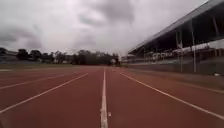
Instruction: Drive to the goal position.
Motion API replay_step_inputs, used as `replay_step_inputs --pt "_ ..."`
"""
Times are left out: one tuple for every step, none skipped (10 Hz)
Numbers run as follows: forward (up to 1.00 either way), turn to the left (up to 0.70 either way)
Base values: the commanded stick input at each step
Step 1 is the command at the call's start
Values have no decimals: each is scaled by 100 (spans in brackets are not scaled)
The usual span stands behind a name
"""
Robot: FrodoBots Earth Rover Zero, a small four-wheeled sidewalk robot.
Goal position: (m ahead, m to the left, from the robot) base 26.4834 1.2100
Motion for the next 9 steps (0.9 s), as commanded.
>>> replay_step_inputs --pt "70 0" --pt "70 0" --pt "70 0" --pt "70 0" --pt "70 0" --pt "70 0" --pt "70 0" --pt "70 0" --pt "70 0"
